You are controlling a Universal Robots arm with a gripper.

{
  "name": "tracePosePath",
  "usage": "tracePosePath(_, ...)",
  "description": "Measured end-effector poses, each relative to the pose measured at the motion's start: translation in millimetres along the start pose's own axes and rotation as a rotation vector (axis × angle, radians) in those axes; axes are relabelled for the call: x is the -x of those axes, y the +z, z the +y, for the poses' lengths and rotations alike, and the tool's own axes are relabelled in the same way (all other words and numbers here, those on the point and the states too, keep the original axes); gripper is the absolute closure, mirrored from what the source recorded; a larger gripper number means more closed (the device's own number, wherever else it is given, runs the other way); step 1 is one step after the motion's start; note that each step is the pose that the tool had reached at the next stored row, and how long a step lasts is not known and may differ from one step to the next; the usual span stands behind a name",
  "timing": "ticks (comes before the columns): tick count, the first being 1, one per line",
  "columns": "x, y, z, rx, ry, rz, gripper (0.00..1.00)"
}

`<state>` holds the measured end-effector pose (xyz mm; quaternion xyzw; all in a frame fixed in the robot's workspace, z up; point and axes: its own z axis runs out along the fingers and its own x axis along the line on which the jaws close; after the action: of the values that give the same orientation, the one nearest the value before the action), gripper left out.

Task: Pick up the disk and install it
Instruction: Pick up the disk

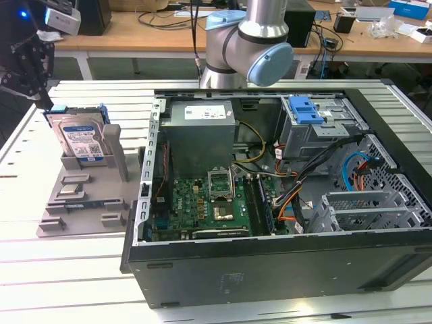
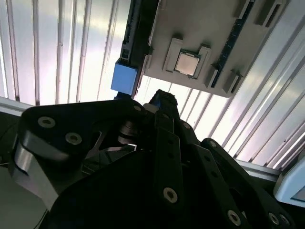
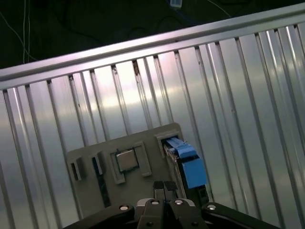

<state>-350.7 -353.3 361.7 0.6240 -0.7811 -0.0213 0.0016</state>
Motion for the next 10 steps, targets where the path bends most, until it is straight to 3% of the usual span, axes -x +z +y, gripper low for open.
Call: tracePosePath(10, 0.0, 0.0, 0.0, 0.0031, -0.131, 0.0046, 0.89)
